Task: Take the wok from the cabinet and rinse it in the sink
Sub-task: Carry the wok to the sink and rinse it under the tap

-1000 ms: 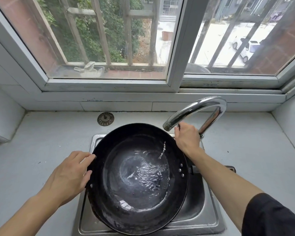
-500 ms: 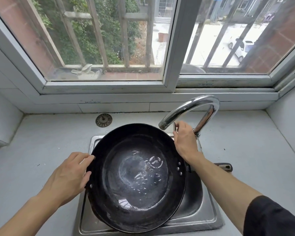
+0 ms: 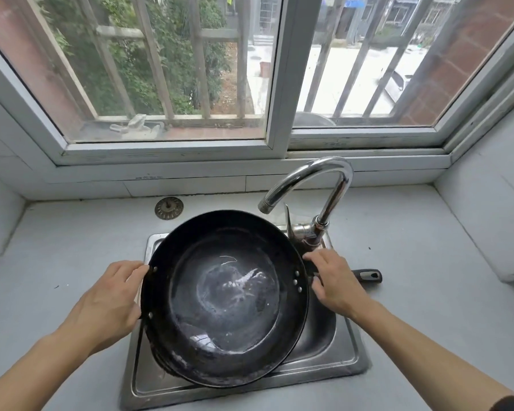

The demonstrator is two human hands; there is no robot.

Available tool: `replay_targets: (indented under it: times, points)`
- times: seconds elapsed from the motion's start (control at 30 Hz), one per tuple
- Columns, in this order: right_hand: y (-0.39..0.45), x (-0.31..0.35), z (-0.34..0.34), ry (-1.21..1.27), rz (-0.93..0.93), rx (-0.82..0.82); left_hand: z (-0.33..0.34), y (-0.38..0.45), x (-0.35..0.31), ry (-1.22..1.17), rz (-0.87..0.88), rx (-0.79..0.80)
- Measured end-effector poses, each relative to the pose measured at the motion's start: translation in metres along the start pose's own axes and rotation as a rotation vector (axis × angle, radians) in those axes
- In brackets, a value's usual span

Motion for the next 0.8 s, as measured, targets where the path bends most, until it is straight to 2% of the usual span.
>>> replay_targets:
  times: [0.1, 0.2, 0.43, 0.8]
  points:
    - [-0.025, -0.018, 0.013, -0.059, 0.058, 0.121, -0.001, -0.002, -0.002, 0.028, 0.030, 0.000]
    - [-0.032, -0.025, 0.022, -0.063, 0.095, 0.160, -0.006, -0.001, -0.008, 0.074, 0.061, -0.027]
    - [-0.022, -0.026, 0.031, -0.015, 0.126, 0.136, -0.011, 0.003, -0.015, 0.115, 0.067, -0.041]
    - [-0.013, -0.024, 0.040, 0.004, 0.096, 0.011, -0.002, -0.010, 0.002, 0.309, 0.004, 0.134]
Point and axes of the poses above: each hand's wrist, its own y-axis towards the middle knuckle, its own z-axis out of the palm, x = y × z, the point moved 6 cm from there along y, towards the middle knuckle, and after that the axes turned 9 degrees about -z, right-handed, at the moved point
